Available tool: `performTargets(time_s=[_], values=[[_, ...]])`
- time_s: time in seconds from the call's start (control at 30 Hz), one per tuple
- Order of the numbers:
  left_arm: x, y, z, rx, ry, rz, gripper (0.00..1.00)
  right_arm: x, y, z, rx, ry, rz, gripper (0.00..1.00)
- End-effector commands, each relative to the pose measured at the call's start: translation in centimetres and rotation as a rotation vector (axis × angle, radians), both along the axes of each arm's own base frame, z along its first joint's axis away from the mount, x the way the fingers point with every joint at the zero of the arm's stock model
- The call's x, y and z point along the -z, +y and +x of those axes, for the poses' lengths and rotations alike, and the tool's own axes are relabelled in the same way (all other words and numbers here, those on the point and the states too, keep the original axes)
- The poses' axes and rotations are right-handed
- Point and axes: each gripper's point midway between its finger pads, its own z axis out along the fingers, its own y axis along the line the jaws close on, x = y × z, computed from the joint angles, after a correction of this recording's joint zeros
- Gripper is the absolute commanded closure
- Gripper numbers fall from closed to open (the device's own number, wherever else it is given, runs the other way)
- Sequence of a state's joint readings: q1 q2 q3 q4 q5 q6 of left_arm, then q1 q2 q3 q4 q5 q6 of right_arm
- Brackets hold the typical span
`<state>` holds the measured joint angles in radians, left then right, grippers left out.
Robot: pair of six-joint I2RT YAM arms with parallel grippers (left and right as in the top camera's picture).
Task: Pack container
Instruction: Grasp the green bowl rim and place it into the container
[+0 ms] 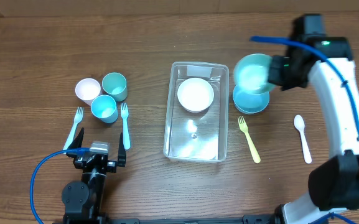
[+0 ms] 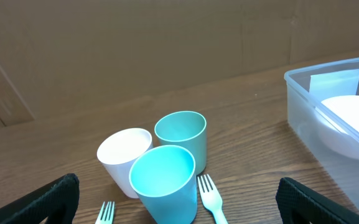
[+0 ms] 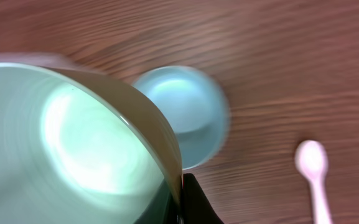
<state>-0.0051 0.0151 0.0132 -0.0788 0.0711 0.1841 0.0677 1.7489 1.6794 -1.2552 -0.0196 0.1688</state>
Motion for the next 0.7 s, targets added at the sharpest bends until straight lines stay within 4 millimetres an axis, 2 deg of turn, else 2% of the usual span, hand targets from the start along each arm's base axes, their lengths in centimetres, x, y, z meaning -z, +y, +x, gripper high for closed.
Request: performTargets(time_s=[0.0,0.1,0.33,0.43,0.53,0.67], values=[[0.0,-0.2,0.0,0.009,-0.008,0.01,0.0,-3.7,4.7,-0.8,-0.133,-0.101,0.007,0.96],[0.0,-0.2,0.0,0.01,-0.008,0.01,0.0,-3.6,8.0,-1.9,-0.225,-0.094,0.009,0.96],[0.0,-0.2,0.0,0.009,-0.008,0.01,0.0,-2.6,13.0,-2.2,-0.349,-0.107,0.0,0.95],[0.0,-0.2,0.0,0.009,-0.008,0.01,0.0,-1.4,13.8,-1.7,-0.359,-0.1,0.001,0.95],[0.0,-0.2,0.0,0.01,-0.008,0.01,0.0,1.2,14.3,-0.6,-0.34,-0.061,-0.002,0.95],[0.0,-0.2,0.0,0.009,-0.008,0.01,0.0,2.9,14.6,0.1,-0.339,-0.036,-0.008,0.95]])
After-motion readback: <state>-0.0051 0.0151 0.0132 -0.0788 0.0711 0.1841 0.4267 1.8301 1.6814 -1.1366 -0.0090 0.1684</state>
